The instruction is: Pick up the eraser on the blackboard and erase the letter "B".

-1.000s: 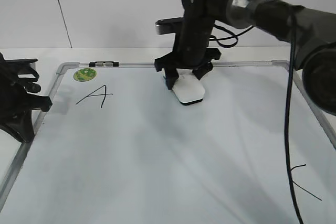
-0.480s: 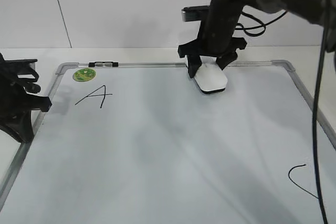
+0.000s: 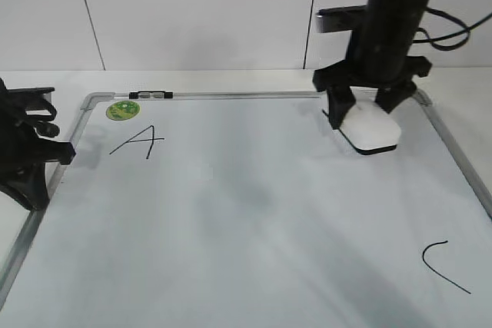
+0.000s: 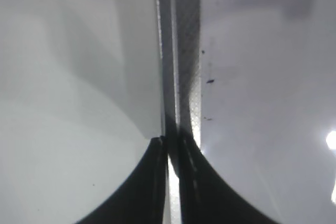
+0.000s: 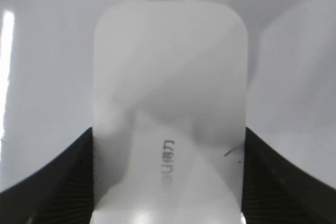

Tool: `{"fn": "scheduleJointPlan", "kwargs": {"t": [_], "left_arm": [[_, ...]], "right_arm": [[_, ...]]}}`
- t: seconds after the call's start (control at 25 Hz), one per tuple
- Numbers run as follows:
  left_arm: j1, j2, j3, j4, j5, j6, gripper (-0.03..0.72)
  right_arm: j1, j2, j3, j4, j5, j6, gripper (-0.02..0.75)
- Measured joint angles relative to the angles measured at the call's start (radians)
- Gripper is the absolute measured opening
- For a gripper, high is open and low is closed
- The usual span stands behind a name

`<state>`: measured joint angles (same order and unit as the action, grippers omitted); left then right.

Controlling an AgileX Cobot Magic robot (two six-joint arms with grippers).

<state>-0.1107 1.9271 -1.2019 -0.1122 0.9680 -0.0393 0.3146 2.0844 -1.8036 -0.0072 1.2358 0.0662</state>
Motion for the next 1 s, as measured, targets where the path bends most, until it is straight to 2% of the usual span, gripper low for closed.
{"fn": "scheduleJointPlan", "kwargs": {"t": [0.36, 0.52, 0.76, 1.0], "left_arm": [[0.000, 0.000, 0.000, 0.000, 0.008, 0.000, 0.034], [0.000, 0.000, 0.000, 0.000, 0.010, 0.000, 0.034], [0.000, 0.000, 0.000, 0.000, 0.010, 0.002, 0.035], [0.000, 0.000, 0.000, 0.000, 0.011, 0.002, 0.036]], "right_arm": [[-0.206, -0.149, 0.177, -0.006, -0.008, -0.002, 0.538], [-0.223, -0.226, 0.301, -0.006, -0.031, -0.010, 0.538], [-0.230, -0.269, 0.450, -0.008, -0.205, -0.015, 0.538], [-0.232, -0.269, 0.480, -0.070, -0.321, -0.017, 0.538]]}}
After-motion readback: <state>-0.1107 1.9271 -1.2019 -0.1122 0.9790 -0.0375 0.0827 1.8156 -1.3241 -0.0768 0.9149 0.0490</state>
